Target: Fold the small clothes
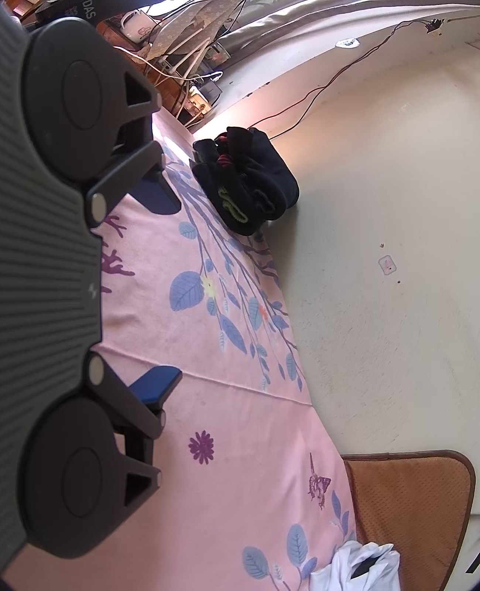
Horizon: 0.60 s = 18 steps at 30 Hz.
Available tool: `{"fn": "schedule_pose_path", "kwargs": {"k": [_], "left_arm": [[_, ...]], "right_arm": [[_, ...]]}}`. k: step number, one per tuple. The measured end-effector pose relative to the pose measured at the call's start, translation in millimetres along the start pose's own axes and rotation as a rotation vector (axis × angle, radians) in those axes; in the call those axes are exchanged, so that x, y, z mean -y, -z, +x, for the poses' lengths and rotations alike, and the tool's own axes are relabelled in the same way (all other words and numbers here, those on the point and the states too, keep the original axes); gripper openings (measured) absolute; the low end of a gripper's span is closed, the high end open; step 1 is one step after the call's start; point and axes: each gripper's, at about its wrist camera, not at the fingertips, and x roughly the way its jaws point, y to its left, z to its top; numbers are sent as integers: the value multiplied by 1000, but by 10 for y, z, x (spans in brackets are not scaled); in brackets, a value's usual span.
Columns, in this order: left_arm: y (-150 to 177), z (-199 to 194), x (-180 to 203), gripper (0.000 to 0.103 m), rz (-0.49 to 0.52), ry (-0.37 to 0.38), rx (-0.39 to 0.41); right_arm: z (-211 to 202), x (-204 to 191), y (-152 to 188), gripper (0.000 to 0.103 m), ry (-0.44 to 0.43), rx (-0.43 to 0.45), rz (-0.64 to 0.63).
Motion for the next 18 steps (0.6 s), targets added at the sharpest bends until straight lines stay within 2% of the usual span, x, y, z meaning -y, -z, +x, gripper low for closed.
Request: {"fn": "schedule_pose_path", "kwargs": {"k": [14, 18], "left_arm": [[10, -12, 12, 103, 8, -11, 9], [14, -33, 39, 103, 23, -43, 24]], "right_arm": [[-2, 7, -1, 91, 0, -1, 3], [-3, 6, 0, 91, 0, -1, 3]]}}
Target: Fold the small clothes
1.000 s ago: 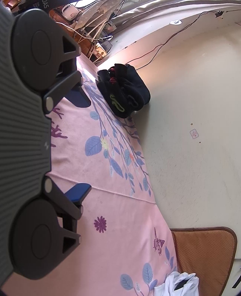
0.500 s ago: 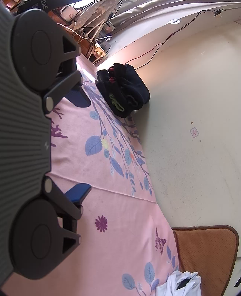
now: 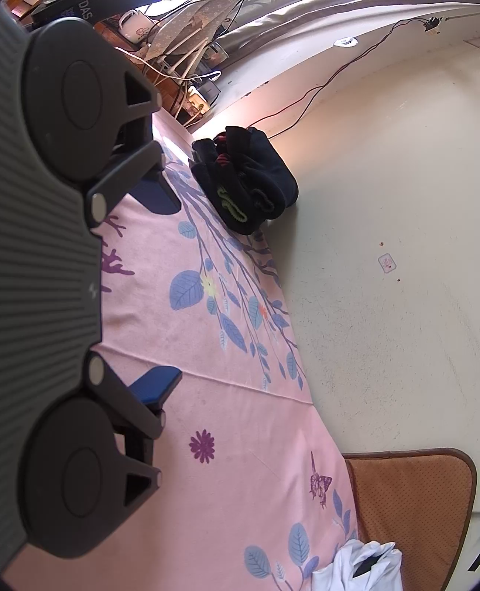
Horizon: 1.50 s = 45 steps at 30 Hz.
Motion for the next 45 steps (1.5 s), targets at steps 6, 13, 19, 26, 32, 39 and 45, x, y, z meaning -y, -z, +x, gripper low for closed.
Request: {"fn": "schedule_pose_path", "kwargs": {"k": [6, 13, 19, 26, 32, 39, 45], "left_arm": [[5, -18, 65, 103, 53, -13, 1], [-13, -23, 77, 103, 84, 26, -11], [-75, -141, 4, 103, 63, 31, 11], [-219, -323, -76, 103, 36, 18, 44], [-275, -379, -85, 103, 31, -1, 40], [-291, -341, -115, 103, 5, -21, -5], [-254, -311, -89, 103, 11, -40, -22]], "right_arm": [[1, 0, 2, 91, 0, 0, 0], [3, 5, 1, 91, -2, 0, 0], [6, 11, 0, 91, -1, 5, 12], [5, 14, 4, 91, 1, 7, 20], [9, 24, 2, 91, 2, 6, 28], [9, 27, 1, 91, 1, 5, 31], [8, 25, 6, 91, 1, 3, 36]]}}
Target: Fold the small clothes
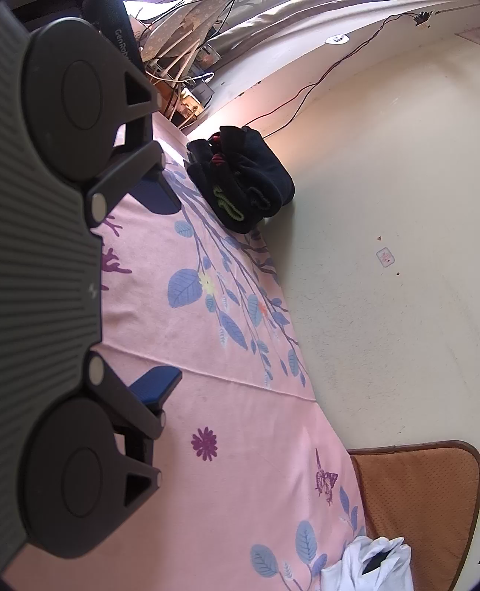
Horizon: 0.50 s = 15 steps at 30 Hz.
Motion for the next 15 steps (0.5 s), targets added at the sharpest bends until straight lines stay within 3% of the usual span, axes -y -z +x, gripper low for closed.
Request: {"fn": "schedule_pose_path", "kwargs": {"k": [15], "left_arm": [[69, 23, 84, 103, 25, 28, -28]], "right_arm": [[3, 9, -8, 91, -2, -2, 0]]}}
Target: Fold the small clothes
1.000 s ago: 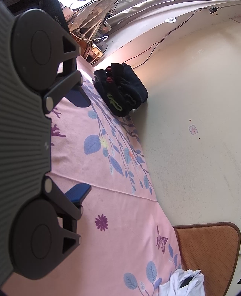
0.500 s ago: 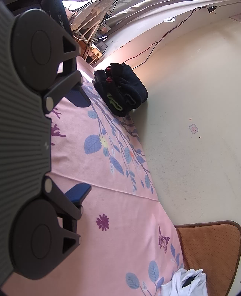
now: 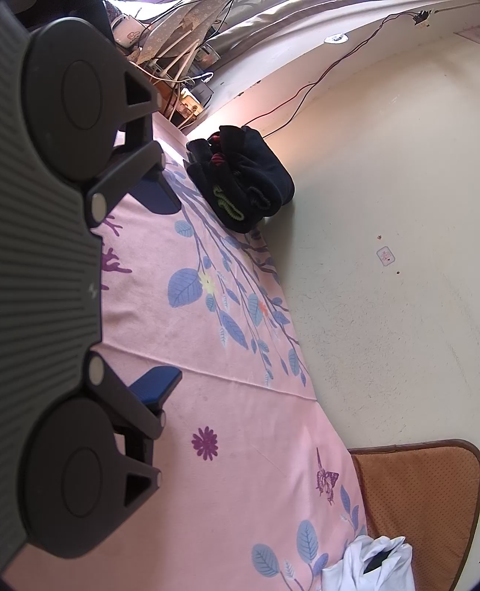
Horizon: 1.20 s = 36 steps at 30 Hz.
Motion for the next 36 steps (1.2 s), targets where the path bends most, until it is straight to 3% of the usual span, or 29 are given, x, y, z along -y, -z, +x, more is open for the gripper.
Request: {"fn": "schedule_pose_path", "kwargs": {"k": [21, 36], "left_arm": [[-43, -138, 28, 103, 10, 38, 34], [-104, -369, 35, 103, 4, 88, 104]], "right_arm": [[-1, 7, 3, 91, -2, -1, 0], [-1, 8, 1, 91, -2, -1, 1]]}}
